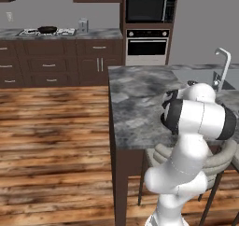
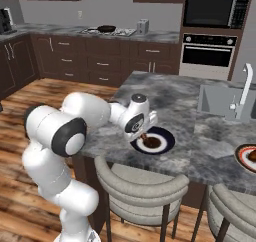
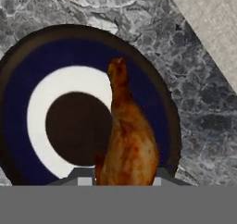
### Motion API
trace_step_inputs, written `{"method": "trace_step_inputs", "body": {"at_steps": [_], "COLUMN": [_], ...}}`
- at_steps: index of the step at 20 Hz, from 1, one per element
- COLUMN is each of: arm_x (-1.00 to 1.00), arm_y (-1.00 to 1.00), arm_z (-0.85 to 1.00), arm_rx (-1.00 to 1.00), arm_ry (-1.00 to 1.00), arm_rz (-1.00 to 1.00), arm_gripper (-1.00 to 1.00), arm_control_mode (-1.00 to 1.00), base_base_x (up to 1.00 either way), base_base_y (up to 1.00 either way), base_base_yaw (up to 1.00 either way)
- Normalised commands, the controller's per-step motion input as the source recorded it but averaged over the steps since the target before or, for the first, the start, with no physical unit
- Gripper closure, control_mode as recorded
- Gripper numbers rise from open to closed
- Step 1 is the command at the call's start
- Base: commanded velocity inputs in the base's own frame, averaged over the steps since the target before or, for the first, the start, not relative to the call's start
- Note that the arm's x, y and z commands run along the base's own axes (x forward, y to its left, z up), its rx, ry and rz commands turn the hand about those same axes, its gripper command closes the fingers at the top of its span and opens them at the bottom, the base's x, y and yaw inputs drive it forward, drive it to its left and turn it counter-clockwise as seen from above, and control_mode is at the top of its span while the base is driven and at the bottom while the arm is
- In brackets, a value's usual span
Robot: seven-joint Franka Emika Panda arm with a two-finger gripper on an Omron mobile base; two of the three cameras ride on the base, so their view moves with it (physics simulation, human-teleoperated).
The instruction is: Take the chicken drumsticks from the pan and place one on each plate on the dining counter.
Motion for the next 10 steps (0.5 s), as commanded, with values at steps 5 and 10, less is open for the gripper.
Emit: {"method": "trace_step_inputs", "body": {"at_steps": [5, 10], "arm_x": [0.72, 0.70], "arm_y": [-0.87, -0.22], "arm_z": [-0.03, -0.58], "arm_rx": [0.00, 0.00], "arm_ry": [0.12, 0.17], "arm_rz": [-0.12, -0.08], "arm_gripper": [1.00, 1.00], "arm_control_mode": [-1.00, -1.00], "base_base_x": [0.00, 0.00], "base_base_y": [0.00, 0.00], "base_base_yaw": [0.00, 0.00]}}
